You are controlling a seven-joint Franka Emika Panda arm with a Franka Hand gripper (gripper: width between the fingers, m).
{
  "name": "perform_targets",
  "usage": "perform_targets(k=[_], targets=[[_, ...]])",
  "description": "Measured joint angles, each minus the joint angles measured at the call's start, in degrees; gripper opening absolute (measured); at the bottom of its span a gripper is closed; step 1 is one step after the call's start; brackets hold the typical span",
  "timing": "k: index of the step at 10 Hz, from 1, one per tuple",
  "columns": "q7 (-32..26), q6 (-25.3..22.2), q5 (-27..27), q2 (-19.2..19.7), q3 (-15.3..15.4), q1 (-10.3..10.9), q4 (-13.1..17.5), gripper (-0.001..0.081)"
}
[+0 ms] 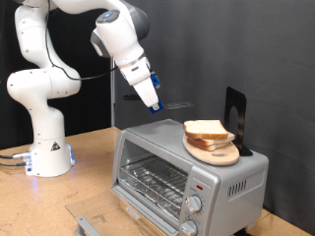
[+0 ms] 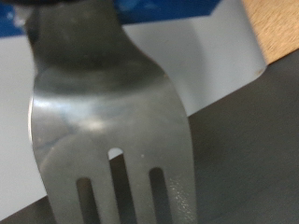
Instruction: Make a piece of toast with the oven
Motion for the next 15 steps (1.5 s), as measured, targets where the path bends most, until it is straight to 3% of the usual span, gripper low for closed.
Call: perform_targets(k=[1, 3, 5, 7, 9, 12, 15], targets=[[-1.0, 2.3, 2.8, -0.1, -0.1, 0.2, -0.1, 0.0331], [-6.5, 8.8, 14.1, -1.8, -1.4, 1.1, -1.4, 0.0331], [-6.7, 8.9, 16.8, -5.4, -4.7, 0.6, -3.3, 0.0331], [-6.1, 6.3, 14.5, -8.9, -7.9, -1.3, -5.2, 0.0331], [-3.3, 3.0, 9.1, -11.1, -10.3, -5.2, -6.3, 0.0331], [-0.4, -1.2, 1.9, -11.4, -13.1, -12.0, -7.0, 0.0331], [-1.0, -2.4, -0.5, -10.6, -15.8, -15.2, -7.2, 0.0331]])
